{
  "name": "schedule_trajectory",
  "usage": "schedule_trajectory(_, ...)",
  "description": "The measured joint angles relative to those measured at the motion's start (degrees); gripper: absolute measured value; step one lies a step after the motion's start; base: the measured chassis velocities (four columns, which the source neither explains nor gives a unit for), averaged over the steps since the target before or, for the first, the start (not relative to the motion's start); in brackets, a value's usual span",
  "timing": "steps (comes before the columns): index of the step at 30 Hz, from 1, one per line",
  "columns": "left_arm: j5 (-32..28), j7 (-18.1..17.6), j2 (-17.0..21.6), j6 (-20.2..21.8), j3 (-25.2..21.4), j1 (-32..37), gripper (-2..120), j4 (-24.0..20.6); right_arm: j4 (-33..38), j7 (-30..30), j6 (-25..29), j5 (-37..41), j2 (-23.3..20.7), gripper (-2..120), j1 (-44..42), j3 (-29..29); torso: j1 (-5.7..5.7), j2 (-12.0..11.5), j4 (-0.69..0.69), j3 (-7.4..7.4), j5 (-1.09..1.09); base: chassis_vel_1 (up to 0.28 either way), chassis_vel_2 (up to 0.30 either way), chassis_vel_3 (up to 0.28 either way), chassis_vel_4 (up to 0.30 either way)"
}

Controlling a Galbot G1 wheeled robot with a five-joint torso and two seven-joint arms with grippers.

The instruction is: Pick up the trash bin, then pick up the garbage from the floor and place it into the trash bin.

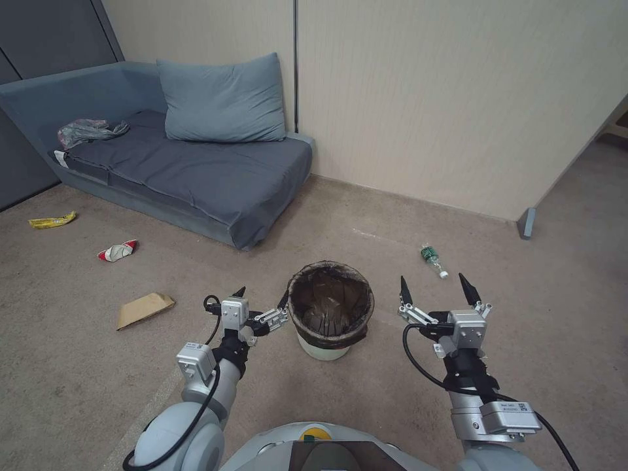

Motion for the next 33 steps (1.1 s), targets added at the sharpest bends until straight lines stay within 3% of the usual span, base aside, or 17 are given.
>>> schedule_trajectory(9, -6.94, 0.39, 0.97, 1.14, -1.05, -2.74, 100, 2.11, 0.00, -0.75, -0.42, 0.41, 0.00, 100, 1.52, 0.41, 0.00, 0.00, 0.02, 0.00, 0.00, 0.000, 0.000, 0.000, 0.000)
schedule_trajectory(14, -14.10, 0.76, 2.04, 4.46, -0.51, -6.16, 100, 5.07, 0.00, -1.11, -0.26, -0.75, 0.00, 100, 2.12, -0.14, 0.00, 0.00, 0.01, 0.00, 0.00, 0.000, 0.000, 0.000, 0.000)
schedule_trajectory(22, -16.35, -0.60, 0.39, 7.54, 1.09, -11.39, 100, 11.64, 0.00, -1.07, 0.16, -1.11, 0.00, 100, 2.44, -0.07, 0.00, 0.00, 0.01, 0.00, 0.01, 0.000, 0.000, 0.000, 0.000)
schedule_trajectory(33, -16.36, -1.04, -0.94, 8.11, 1.66, -14.88, 100, 19.31, 0.00, -1.03, 0.75, -1.64, 0.00, 100, 2.65, -0.16, 0.00, 0.00, 0.01, 0.00, 0.01, 0.000, 0.000, 0.000, 0.000)
